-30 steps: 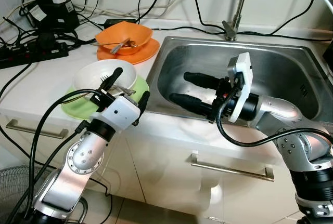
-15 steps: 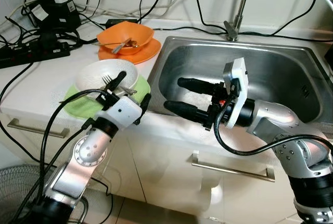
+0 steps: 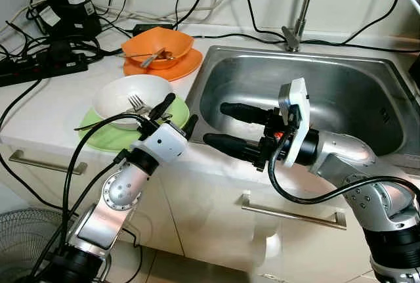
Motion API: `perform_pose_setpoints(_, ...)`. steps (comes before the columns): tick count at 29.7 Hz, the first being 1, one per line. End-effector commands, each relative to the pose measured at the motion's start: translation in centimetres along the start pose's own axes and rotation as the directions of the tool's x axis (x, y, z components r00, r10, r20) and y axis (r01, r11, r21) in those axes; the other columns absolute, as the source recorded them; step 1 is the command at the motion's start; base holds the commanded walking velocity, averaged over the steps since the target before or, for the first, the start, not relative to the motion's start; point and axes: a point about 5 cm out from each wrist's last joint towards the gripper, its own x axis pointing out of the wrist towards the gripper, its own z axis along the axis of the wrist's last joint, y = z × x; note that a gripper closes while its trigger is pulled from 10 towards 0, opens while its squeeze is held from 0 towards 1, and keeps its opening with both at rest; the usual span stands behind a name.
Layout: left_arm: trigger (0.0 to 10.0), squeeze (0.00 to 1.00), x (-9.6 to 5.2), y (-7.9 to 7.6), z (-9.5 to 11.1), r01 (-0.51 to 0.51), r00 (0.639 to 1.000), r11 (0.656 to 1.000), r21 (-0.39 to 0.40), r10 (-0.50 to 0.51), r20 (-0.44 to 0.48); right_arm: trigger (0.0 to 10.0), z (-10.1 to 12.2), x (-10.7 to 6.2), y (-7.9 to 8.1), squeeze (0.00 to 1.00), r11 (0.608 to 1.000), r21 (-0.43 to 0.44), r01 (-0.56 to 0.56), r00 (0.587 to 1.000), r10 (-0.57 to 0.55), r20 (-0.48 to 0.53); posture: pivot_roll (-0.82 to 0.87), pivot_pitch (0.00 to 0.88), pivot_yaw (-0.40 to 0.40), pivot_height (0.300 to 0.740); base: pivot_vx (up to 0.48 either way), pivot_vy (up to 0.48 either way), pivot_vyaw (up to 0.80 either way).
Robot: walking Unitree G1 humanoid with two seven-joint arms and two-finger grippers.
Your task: Kitchen organization
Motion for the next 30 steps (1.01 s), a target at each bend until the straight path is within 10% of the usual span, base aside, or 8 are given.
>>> perform_pose_setpoints(1,0.0,0.0,-0.3,0.3,-0.2,-0.008,1.0,1.0,0.012,0.008,-0.006,10.0,0.0,0.2,0.3,0.0,1.0,-0.003,-0.008,1.0,0.008,-0.006,-0.08,0.008,0.057,0.74,0.0,0.0,0.0)
perform_pose_setpoints(22,0.0,0.0,-1.9,1.1,0.3,-0.094,0.995,0.995,-0.02,0.094,-0.02,10.0,-1.2,0.4,0.1,0.0,0.999,0.009,0.052,0.999,-0.052,-0.008,-0.07,0.0,0.056,0.74,0.0,0.0,0.0)
perform_pose_setpoints(23,1.5,0.0,-1.8,1.1,0.2,-0.092,0.995,0.996,-0.014,0.092,-0.028,10.0,-1.2,0.4,0.1,0.0,0.999,0.008,0.052,0.999,-0.052,-0.008,-0.07,0.0,0.056,0.74,0.0,0.0,0.0)
perform_pose_setpoints(24,8.0,0.0,-1.8,1.2,0.0,-0.089,0.995,0.996,-0.006,0.088,-0.037,10.0,-1.2,0.4,0.1,0.0,0.999,0.009,0.051,0.999,-0.051,-0.006,-0.07,0.0,0.056,0.74,0.0,0.0,0.0)
perform_pose_setpoints(26,10.0,0.0,-1.8,1.2,-0.1,-0.086,0.995,0.996,0.0,0.086,-0.044,10.0,-1.2,0.5,0.1,0.0,0.999,0.009,0.051,0.999,-0.051,-0.006,-0.07,0.0,0.058,0.74,0.0,0.0,0.0)
perform_pose_setpoints(30,10.0,0.0,-1.7,1.4,-0.6,-0.081,0.994,0.997,0.016,0.082,-0.066,10.0,-1.2,0.5,0.2,0.0,0.999,0.009,0.046,0.999,-0.046,-0.003,-0.07,0.0,0.058,0.74,0.0,0.0,0.0)
